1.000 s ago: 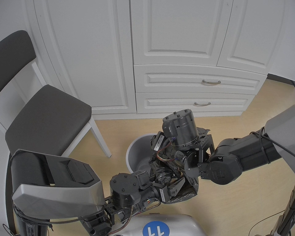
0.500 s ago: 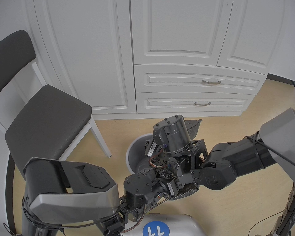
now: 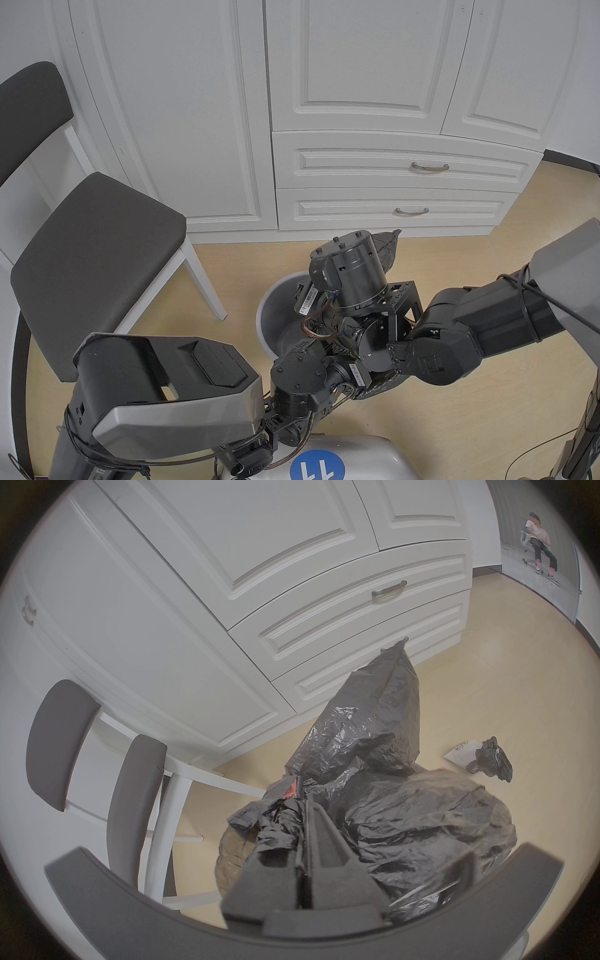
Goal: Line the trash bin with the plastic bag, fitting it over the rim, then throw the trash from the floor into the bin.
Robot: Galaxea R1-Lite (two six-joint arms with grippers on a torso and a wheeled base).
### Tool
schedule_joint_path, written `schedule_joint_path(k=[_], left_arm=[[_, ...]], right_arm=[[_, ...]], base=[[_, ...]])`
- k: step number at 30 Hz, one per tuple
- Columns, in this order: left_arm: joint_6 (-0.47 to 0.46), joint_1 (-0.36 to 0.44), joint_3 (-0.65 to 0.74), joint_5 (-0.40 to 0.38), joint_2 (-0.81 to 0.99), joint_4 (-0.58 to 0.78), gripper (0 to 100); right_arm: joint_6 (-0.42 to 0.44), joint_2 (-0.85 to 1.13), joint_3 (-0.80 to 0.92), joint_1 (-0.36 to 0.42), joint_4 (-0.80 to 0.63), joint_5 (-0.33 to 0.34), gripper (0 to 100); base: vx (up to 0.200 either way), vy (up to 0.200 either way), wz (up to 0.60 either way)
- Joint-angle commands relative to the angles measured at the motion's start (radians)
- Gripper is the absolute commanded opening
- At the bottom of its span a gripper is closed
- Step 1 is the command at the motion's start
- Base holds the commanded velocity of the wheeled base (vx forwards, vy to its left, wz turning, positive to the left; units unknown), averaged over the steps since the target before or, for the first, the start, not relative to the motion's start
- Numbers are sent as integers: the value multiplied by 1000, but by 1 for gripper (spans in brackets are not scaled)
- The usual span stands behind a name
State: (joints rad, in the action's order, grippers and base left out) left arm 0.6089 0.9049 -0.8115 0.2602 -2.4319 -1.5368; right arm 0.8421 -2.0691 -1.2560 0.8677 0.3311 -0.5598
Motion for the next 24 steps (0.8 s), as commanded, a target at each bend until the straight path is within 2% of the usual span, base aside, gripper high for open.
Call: schedule_joint_path(k=[1, 5, 15, 16, 24], left_arm=[[0, -1, -14, 4, -15, 0, 0], [0, -3, -12, 4, -12, 0, 0], [0, -3, -8, 7, -12, 0, 0], [0, -3, -8, 7, -12, 0, 0], [-8, -26, 2, 5, 22, 0, 0]], right_arm=[[0, 3, 0, -1, 0, -6, 0], [-3, -2, -7, -2, 0, -34, 0], [-9, 3, -5, -12, -1, -37, 0], [-9, 3, -5, -13, -1, -37, 100], [-48, 60, 1, -64, -32, -54, 100]], base=[[0, 0, 0], [0, 0, 0], [0, 0, 0], [0, 0, 0], [0, 0, 0]])
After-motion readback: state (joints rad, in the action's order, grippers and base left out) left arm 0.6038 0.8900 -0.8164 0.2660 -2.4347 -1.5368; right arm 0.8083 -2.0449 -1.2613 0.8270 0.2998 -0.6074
